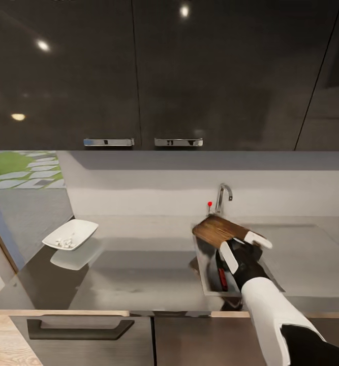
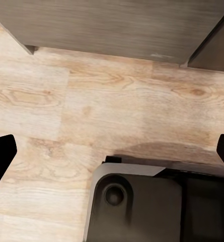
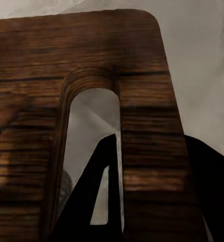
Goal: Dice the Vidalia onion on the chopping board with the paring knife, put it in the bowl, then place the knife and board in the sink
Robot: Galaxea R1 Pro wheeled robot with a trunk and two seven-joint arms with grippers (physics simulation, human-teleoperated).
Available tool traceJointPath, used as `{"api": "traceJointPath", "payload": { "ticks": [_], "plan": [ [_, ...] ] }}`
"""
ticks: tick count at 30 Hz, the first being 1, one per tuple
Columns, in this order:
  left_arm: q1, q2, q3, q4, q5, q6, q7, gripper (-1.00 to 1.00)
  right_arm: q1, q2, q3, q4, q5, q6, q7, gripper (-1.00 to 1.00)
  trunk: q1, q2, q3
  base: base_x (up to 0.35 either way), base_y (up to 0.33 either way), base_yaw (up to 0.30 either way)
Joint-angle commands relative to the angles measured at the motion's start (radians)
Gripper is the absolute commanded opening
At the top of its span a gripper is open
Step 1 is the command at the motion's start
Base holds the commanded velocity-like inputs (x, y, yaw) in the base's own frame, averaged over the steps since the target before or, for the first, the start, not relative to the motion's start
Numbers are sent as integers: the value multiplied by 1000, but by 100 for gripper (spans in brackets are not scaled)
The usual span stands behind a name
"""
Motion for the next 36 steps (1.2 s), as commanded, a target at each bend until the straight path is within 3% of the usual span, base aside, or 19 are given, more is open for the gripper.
{"api": "traceJointPath", "payload": {
  "ticks": [1, 6, 10, 18, 30, 36],
  "plan": [
    [0, 3, -6, -1, 11, -3, 8, 100, -2, 3, -3, 10, -13, -8, -21, -100, 0, -1, -1, 0, 0, 0],
    [-1, 11, -5, -3, 11, -3, 8, 100, -3, 17, -7, 32, -138, -242, -271, -100, 0, -1, -1, 0, 0, 0],
    [-1, 11, -5, -4, 11, -3, 8, 100, -3, 21, -2, 33, -207, -302, -337, -100, 0, -1, -1, 0, 0, 0],
    [-1, 11, -5, -4, 11, -3, 8, 100, -3, 35, -1, 31, -217, -309, -459, -100, 0, -1, -1, 75, 106, 0],
    [-1, 11, -6, -4, 11, -3, 8, 100, -3, 38, -4, 38, -224, -311, -475, -100, 0, -1, -11, 127, 124, 0],
    [-1, 11, -5, -4, 11, -3, 9, 100, -3, 30, -7, 63, -343, -314, -475, -100, 0, -1, -20, 1, 1, 0]
  ]
}}
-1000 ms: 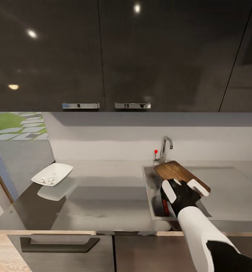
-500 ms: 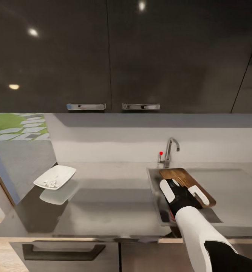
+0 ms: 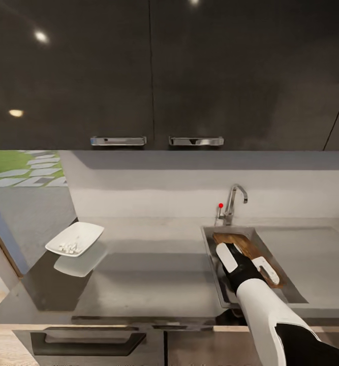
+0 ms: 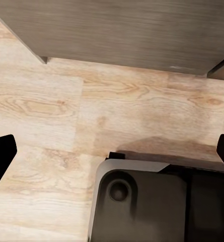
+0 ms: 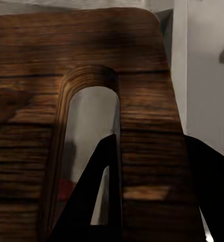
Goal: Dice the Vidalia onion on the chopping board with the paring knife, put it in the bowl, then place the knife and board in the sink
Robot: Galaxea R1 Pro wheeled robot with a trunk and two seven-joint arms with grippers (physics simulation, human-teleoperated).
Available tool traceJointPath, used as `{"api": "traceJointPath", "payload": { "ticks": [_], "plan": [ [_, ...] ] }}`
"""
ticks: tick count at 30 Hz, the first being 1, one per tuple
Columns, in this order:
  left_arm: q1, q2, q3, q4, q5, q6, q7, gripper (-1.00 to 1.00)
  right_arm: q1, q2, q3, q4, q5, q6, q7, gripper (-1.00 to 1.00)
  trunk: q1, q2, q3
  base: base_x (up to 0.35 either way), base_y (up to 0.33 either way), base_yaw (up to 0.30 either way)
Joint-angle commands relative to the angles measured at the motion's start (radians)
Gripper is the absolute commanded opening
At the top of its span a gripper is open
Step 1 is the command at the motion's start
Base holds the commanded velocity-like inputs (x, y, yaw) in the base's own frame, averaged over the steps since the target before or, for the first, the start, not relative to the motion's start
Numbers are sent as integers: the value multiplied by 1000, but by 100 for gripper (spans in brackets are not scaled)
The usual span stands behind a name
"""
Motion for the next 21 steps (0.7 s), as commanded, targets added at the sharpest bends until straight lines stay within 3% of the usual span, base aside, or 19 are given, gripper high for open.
{"api": "traceJointPath", "payload": {
  "ticks": [1, 6, 14, 21],
  "plan": [
    [0, 1, -5, -1, 10, -3, 8, 100, -1, 1, -2, 0, -9, -11, 0, -100, 1, -2, -4, 0, 0, 0],
    [0, 0, -6, -1, 10, -3, 8, 100, -1, 2, -2, 9, -24, -13, 1, -100, 1, -2, -12, 85, 0, 0],
    [0, 0, -6, -1, 10, -3, 8, 100, -1, -2, -3, 32, -25, -44, 5, -100, 1, -2, -25, 303, -69, 0],
    [0, 0, -6, -1, 10, -3, 7, 100, 0, -2, -2, 57, -25, -70, 6, -100, 1, -2, -36, 55, -155, 0]
  ]
}}
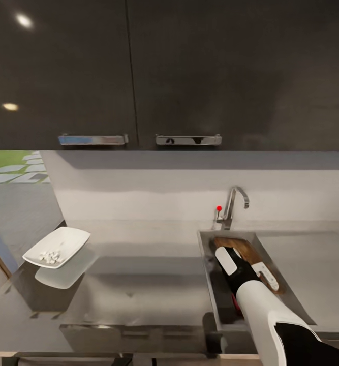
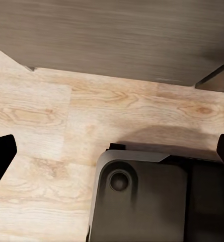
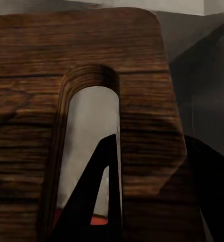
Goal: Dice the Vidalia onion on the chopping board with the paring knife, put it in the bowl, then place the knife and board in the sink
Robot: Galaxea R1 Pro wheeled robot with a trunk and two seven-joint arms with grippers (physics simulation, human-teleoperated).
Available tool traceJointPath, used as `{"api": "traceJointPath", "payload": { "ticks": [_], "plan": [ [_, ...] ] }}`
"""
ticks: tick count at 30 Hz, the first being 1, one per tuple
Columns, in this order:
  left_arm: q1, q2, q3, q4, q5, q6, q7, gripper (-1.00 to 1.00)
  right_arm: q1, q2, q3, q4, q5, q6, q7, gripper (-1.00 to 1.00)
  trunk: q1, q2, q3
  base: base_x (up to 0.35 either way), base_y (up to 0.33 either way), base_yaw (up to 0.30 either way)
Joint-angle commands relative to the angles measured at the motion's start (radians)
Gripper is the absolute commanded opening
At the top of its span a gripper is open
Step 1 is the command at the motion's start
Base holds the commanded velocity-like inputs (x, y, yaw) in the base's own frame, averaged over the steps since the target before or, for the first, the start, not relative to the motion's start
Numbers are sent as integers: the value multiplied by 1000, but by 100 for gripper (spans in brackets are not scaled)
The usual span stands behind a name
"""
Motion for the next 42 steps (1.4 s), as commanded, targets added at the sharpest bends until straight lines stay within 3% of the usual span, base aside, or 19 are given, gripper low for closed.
{"api": "traceJointPath", "payload": {
  "ticks": [1, 9, 19, 34, 42],
  "plan": [
    [0, 2, -6, -1, 10, -3, 8, 100, -1, 1, -2, 10, 0, -12, 1, -100, 1, -2, -4, 5, -26, 0],
    [0, 2, -6, -1, 10, -3, 8, 100, -1, 6, 1, 57, -4, -53, 8, -100, 1, -2, -17, 1, -3, 0],
    [0, 2, -6, 0, 10, -3, 8, 100, -1, 3, 0, 118, 0, -84, 97, -100, 1, -2, -33, 0, 0, 0],
    [0, 0, -6, 5, 10, -3, 8, 100, -1, 0, 0, 174, 4, -119, 156, -100, 1, -2, -57, 0, 0, 0],
    [0, 0, -6, 6, 10, -3, 8, 100, -1, -1, 0, 211, 5, -184, 222, -100, 1, -2, -70, 0, 0, 0]
  ]
}}
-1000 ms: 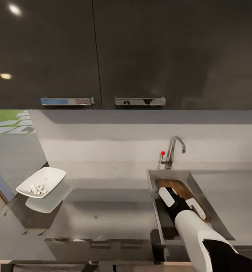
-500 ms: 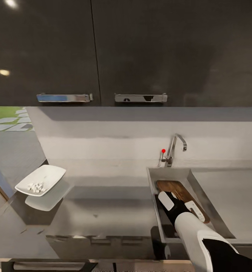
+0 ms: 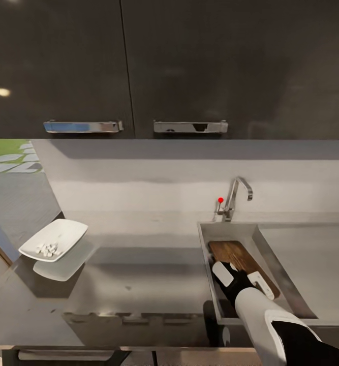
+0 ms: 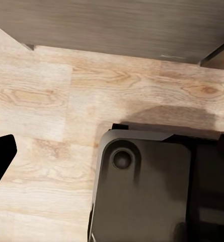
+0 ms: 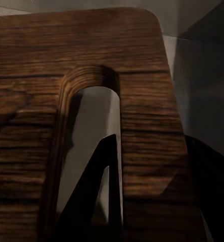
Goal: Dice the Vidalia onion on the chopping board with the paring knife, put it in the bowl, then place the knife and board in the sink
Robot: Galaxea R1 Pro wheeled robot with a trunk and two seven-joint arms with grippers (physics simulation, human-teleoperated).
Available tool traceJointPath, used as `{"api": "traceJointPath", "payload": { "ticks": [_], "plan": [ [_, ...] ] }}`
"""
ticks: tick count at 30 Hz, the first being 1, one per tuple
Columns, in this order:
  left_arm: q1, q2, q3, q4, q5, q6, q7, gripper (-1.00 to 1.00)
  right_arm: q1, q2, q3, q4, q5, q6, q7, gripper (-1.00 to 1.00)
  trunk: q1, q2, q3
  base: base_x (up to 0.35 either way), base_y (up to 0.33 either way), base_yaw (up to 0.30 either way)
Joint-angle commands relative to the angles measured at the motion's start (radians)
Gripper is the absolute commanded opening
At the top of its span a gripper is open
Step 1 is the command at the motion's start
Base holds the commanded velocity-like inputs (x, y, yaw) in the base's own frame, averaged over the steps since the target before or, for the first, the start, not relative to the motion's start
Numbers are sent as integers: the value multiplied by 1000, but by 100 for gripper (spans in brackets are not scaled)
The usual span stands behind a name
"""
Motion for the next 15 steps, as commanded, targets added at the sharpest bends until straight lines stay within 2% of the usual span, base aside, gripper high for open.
{"api": "traceJointPath", "payload": {
  "ticks": [1, 15],
  "plan": [
    [0, 2, -6, -1, 10, -3, 8, 100, -1, 0, -2, 0, -2, -8, 3, -100, 1, -2, -4, 0, 0, 0],
    [0, 2, -6, 1, 10, -3, 8, 100, 0, -2, 0, 3, -1, -25, 13, -100, 1, -2, -26, 0, 0, 0]
  ]
}}
